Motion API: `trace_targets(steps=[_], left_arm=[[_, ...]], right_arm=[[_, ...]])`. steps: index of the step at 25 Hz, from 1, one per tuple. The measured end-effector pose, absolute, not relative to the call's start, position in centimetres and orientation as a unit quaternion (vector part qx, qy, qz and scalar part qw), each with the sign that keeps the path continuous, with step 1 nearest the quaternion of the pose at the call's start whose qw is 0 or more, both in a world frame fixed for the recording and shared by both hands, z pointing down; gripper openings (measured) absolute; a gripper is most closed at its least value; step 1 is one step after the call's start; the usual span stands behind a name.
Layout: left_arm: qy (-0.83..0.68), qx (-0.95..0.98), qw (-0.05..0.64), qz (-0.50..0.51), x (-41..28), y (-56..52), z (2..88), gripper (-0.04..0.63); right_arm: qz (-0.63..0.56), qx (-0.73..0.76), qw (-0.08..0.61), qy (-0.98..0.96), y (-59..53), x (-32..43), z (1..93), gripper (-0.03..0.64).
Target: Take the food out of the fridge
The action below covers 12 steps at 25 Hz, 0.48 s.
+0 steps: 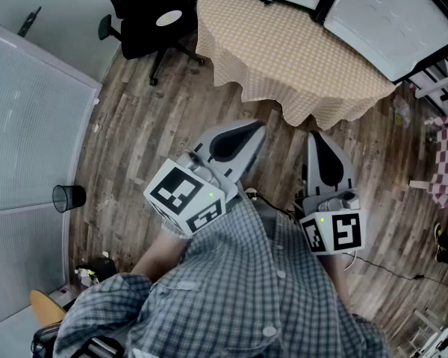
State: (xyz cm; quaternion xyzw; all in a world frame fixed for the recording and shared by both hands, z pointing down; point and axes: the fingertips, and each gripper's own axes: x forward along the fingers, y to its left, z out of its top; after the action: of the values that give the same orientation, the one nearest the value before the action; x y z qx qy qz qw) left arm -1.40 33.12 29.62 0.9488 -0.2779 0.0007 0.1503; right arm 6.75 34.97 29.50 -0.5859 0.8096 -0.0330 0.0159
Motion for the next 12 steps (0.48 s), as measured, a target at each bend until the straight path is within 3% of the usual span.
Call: trace_targets(steps=[12], left_arm=[[-0.277, 0.949, 0.148, 0.001, -1.40, 33.48, 29.73, 0.005]], right_arm=[[-0.024, -0.591, 0.023, 0.806, 35.62, 6.74, 29.03, 0.011]])
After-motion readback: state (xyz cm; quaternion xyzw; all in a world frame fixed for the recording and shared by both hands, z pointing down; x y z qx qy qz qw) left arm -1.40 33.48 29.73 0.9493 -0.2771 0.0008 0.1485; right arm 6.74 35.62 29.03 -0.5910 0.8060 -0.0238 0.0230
